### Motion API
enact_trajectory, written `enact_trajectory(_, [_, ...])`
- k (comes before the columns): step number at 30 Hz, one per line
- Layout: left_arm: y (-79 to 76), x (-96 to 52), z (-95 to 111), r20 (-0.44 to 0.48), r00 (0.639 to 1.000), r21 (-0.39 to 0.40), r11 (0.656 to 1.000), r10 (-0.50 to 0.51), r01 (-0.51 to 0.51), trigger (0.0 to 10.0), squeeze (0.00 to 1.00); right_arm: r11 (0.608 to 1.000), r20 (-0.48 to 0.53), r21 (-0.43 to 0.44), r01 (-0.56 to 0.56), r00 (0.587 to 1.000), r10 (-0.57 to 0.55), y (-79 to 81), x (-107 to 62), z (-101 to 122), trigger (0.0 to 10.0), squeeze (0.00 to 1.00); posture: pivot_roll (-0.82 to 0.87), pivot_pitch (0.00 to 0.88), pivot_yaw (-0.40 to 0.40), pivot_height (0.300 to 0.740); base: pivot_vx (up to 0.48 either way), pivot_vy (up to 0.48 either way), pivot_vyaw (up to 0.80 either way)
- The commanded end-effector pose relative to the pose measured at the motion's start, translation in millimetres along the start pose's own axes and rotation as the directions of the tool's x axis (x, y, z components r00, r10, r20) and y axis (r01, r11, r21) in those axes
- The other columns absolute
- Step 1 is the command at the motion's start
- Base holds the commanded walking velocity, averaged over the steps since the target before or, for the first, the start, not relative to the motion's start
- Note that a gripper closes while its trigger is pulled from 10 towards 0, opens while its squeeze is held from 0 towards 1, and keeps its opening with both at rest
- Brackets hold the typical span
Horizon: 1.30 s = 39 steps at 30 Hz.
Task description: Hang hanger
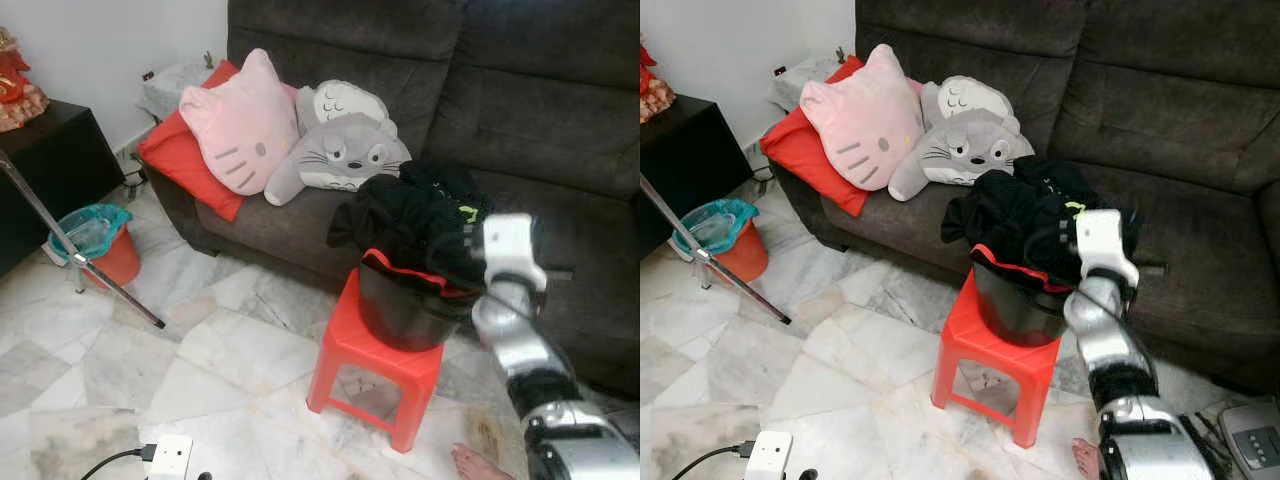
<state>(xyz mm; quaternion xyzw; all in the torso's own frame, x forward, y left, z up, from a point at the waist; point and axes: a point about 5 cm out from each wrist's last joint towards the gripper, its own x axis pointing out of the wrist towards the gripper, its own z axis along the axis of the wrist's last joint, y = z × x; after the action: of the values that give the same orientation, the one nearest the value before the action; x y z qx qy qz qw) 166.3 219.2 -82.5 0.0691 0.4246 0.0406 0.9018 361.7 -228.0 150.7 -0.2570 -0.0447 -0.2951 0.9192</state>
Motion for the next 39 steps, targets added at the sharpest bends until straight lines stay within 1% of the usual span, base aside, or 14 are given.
enact_trajectory(1, [-1.0, -1.1, -5, -0.021, 1.000, -0.001, 1.000, 0.010, -0.010, 10.0, 0.00, 0.999, 0.012, 0.030, 0.019, 1.000, -0.020, -2.1, 4.2, 9, 10.0, 0.00, -0.05, 0.000, 0.022, 0.740, 0.000, 0.000, 0.00])
enact_trajectory(7, [-3.0, -0.6, -5, -0.025, 1.000, -0.004, 1.000, 0.013, -0.013, 10.0, 0.00, 0.996, 0.067, 0.065, 0.054, 0.996, -0.059, -7.5, 14.7, 32, 10.0, 0.00, -0.05, 0.000, 0.020, 0.740, 0.000, 0.000, 0.00])
enact_trajectory(12, [-4.0, 0.0, -4, -0.027, 0.999, -0.010, 1.000, 0.017, -0.017, 10.0, 0.00, 0.988, 0.218, 0.093, 0.123, 0.966, -0.141, -23.9, 31.2, 78, 10.0, 0.00, -0.06, 0.000, 0.019, 0.740, 0.000, 0.000, 0.00])
enact_trajectory(14, [-4.2, 0.2, -3, -0.028, 0.999, -0.014, 1.000, 0.019, -0.019, 10.0, 0.00, 0.977, 0.337, 0.133, 0.167, 0.919, -0.203, -35.7, 36.1, 115, 10.0, 0.00, -0.06, 0.000, 0.019, 0.740, 0.000, 0.000, 0.00])
enact_trajectory(19, [-4.5, 0.4, -3, -0.030, 0.999, -0.019, 1.000, 0.019, -0.019, 10.0, 0.00, 0.969, 0.473, 0.215, 0.120, 0.856, -0.211, -41.7, 33.4, 158, 10.0, 0.00, -0.06, 0.000, 0.020, 0.740, 0.000, 0.000, 0.00])
enact_trajectory(22, [-4.1, 0.5, -3, -0.031, 0.999, -0.022, 1.000, 0.021, -0.022, 10.0, 0.00, 0.958, 0.654, 0.285, -0.007, 0.732, -0.189, -46.9, 17.3, 214, 10.0, 0.00, -0.06, 0.000, 0.023, 0.740, 0.000, 0.000, 0.00])
enact_trajectory(25, [-3.8, 0.5, -3, -0.031, 0.999, -0.021, 1.000, 0.022, -0.023, 10.0, 0.00, 0.945, 0.710, 0.323, -0.048, 0.673, -0.208, -53.6, 9.0, 234, 10.0, 0.00, -0.06, 0.000, 0.025, 0.740, 0.000, 0.000, 0.00])
enact_trajectory(27, [-2.9, 0.4, -3, -0.032, 0.999, -0.021, 0.999, 0.024, -0.025, 10.0, 0.00, 0.835, 0.852, 0.406, -0.372, 0.483, -0.200, -70.4, -28.0, 287, 10.0, 0.00, -0.07, 0.000, 0.026, 0.740, 0.000, 0.000, 0.00])
enact_trajectory(28, [-2.3, 0.3, -3, -0.033, 0.999, -0.022, 0.999, 0.026, -0.027, 10.0, 0.00, 0.720, 0.922, 0.364, -0.591, 0.340, -0.187, -79.6, -54.7, 309, 10.0, 0.00, -0.07, 0.000, 0.027, 0.740, 0.000, 0.000, 0.00])
enact_trajectory(32, [-1.8, 0.3, -3, -0.034, 0.999, -0.021, 0.999, 0.026, -0.026, 10.0, 0.00, 0.585, 0.954, 0.290, -0.758, 0.279, -0.111, -78.1, -69.3, 312, 10.0, 0.00, -0.08, 0.000, 0.029, 0.740, 0.000, 0.000, 0.00])
enact_trajectory(34, [-1.5, 0.4, -3, -0.034, 0.999, -0.019, 1.000, 0.023, -0.024, 10.0, 0.00, 0.452, 0.967, 0.165, -0.876, 0.233, 0.099, -55.3, -72.5, 297, 10.0, 0.00, -0.08, 0.000, 0.028, 0.740, 0.000, 0.000, 0.00])
enact_trajectory(37, [-1.5, 0.2, -3, -0.034, 0.999, -0.017, 1.000, 0.020, -0.021, 10.0, 0.00, 0.397, 0.915, 0.031, -0.917, 0.186, 0.358, -21.7, -74.1, 265, 10.0, 0.00, -0.08, 0.000, 0.024, 0.740, 0.000, 0.000, 0.00])
enact_trajectory(38, [-1.5, 0.2, -3, -0.034, 0.999, -0.017, 1.000, 0.020, -0.021, 10.0, 0.00, 0.397, 0.915, 0.031, -0.917, 0.186, 0.358, -21.7, -74.1, 265, 10.0, 0.00, -0.08, 0.000, 0.024, 0.740, 0.000, 0.000, 0.00])
enact_trajectory(39, [-1.5, 0.1, -4, -0.034, 0.999, -0.018, 1.000, 0.019, -0.020, 10.0, 0.00, 0.347, 0.827, 0.025, -0.938, 0.214, 0.520, 2.6, -71.6, 234, 10.0, 0.00, -0.08, 0.000, 0.021, 0.740, 0.000, 0.000, 0.00])
